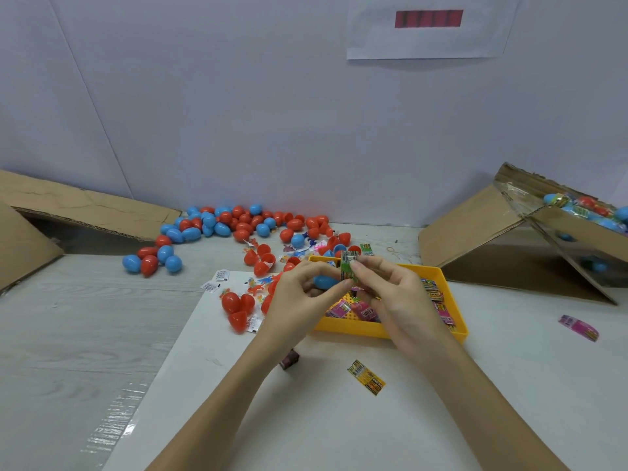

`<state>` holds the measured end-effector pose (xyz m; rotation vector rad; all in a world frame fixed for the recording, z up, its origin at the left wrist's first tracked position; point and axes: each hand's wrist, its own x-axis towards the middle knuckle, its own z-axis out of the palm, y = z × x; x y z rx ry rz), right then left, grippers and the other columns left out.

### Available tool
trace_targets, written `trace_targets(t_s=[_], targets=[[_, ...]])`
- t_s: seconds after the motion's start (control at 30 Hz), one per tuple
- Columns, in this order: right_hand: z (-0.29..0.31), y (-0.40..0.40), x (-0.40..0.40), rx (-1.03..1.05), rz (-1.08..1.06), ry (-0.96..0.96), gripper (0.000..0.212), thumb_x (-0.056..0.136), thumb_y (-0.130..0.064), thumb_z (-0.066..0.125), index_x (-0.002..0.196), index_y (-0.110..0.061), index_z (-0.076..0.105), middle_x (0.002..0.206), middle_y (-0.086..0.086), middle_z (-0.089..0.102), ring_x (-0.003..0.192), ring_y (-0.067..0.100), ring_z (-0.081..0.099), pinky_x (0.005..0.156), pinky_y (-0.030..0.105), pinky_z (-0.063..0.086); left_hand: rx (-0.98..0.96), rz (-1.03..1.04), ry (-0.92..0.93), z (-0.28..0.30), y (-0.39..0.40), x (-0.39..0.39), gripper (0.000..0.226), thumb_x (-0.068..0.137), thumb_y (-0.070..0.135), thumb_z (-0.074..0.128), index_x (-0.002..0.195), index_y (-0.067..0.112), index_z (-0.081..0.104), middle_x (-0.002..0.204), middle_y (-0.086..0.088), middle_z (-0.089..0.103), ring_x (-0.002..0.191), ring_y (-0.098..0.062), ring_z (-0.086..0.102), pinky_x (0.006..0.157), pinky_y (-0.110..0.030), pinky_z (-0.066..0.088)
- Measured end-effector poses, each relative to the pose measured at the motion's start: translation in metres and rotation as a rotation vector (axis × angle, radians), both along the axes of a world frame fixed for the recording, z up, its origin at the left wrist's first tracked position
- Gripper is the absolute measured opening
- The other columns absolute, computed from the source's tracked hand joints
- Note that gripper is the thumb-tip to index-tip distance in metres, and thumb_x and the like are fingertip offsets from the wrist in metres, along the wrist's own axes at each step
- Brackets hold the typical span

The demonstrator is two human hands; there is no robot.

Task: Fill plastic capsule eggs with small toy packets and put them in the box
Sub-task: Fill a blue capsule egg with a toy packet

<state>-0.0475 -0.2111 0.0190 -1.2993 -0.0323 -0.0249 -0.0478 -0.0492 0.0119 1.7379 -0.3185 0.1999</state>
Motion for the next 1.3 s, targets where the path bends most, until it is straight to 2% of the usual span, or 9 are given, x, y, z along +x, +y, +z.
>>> trace_targets(t_s=[0.07,0.2,0.3,0.43,0.73,0.9,1.0,1.17,1.3], targets=[[0.000,-0.001,-0.001,0.059,0.011,0.021,0.036,0.074,-0.033,0.079,0.108,-0.021,0.077,0.102,-0.002,0.080,0.099,0.011,0.075,0.082,0.026,0.058,0.022,-0.052,-0.001,-0.001,0.000,0.000,0.017,0.089,0.024,0.077,0.106,0.021,0.075,0.105,-0.003,0.069,0.087,-0.012,0.071,0.073,-0.020,0.056],[-0.002,-0.009,0.004,-0.028,-0.127,0.000,0.016,0.086,-0.029,0.078,0.101,-0.025,0.077,0.094,-0.008,0.080,0.095,0.012,0.074,0.078,0.025,0.058,0.031,-0.108,-0.009,-0.001,0.003,0.001,0.031,0.098,0.012,0.066,0.127,0.021,0.068,0.118,0.000,0.070,0.098,-0.014,0.073,0.084,-0.022,0.058],[-0.007,-0.019,0.007,-0.326,-0.246,-0.119,0.006,0.092,-0.030,0.075,0.096,-0.026,0.078,0.090,-0.006,0.079,0.094,0.013,0.075,0.081,0.031,0.062,0.000,-0.073,-0.005,-0.002,0.004,0.002,0.034,0.100,0.008,0.062,0.132,0.018,0.059,0.118,-0.003,0.071,0.095,-0.013,0.075,0.084,-0.024,0.059],[-0.010,-0.020,0.007,-0.638,-0.318,-0.221,0.017,0.094,-0.039,0.073,0.091,-0.023,0.079,0.081,-0.009,0.076,0.083,0.008,0.072,0.077,0.034,0.062,-0.030,-0.067,0.046,-0.004,0.003,0.002,0.031,0.099,0.013,0.064,0.126,0.015,0.050,0.113,-0.001,0.074,0.096,-0.012,0.075,0.084,-0.025,0.060],[-0.013,-0.015,0.008,-0.693,-0.369,-0.280,0.016,0.093,-0.047,0.070,0.077,-0.045,0.070,0.071,-0.022,0.072,0.080,-0.002,0.069,0.071,0.029,0.062,0.156,-0.015,-0.010,-0.003,0.002,0.003,0.031,0.097,0.024,0.067,0.127,0.019,0.061,0.116,0.007,0.070,0.102,-0.011,0.070,0.090,-0.035,0.061],[-0.013,-0.015,0.005,-0.707,-0.388,-0.302,0.016,0.093,-0.046,0.070,0.084,-0.035,0.079,0.070,-0.023,0.071,0.081,-0.007,0.068,0.066,0.019,0.058,0.183,0.023,-0.026,-0.003,0.002,0.001,0.032,0.096,0.026,0.069,0.126,0.020,0.065,0.113,0.006,0.070,0.099,-0.012,0.071,0.087,-0.035,0.061],[-0.012,-0.012,0.004,-0.691,-0.320,-0.308,0.013,0.094,-0.043,0.071,0.082,-0.041,0.075,0.073,-0.024,0.072,0.082,-0.006,0.068,0.063,0.008,0.051,0.189,0.036,-0.033,-0.002,0.002,0.001,0.033,0.096,0.025,0.069,0.128,0.018,0.066,0.110,0.005,0.072,0.098,-0.012,0.071,0.087,-0.035,0.061],[-0.014,-0.010,0.005,-0.556,-0.175,-0.227,0.015,0.093,-0.032,0.075,0.105,-0.023,0.079,0.091,-0.009,0.078,0.088,0.006,0.074,0.076,0.023,0.061,0.153,0.066,-0.053,0.000,0.003,0.000,0.034,0.095,0.019,0.070,0.128,0.015,0.067,0.111,0.002,0.073,0.099,-0.013,0.072,0.089,-0.037,0.061],[-0.009,-0.011,0.005,-0.417,-0.122,-0.190,0.017,0.092,-0.020,0.076,0.105,-0.030,0.075,0.099,-0.009,0.078,0.093,0.006,0.075,0.075,0.023,0.062,0.127,0.081,-0.054,0.000,0.002,0.000,0.033,0.094,0.020,0.071,0.127,0.014,0.067,0.110,0.002,0.073,0.098,-0.015,0.072,0.089,-0.038,0.060]])
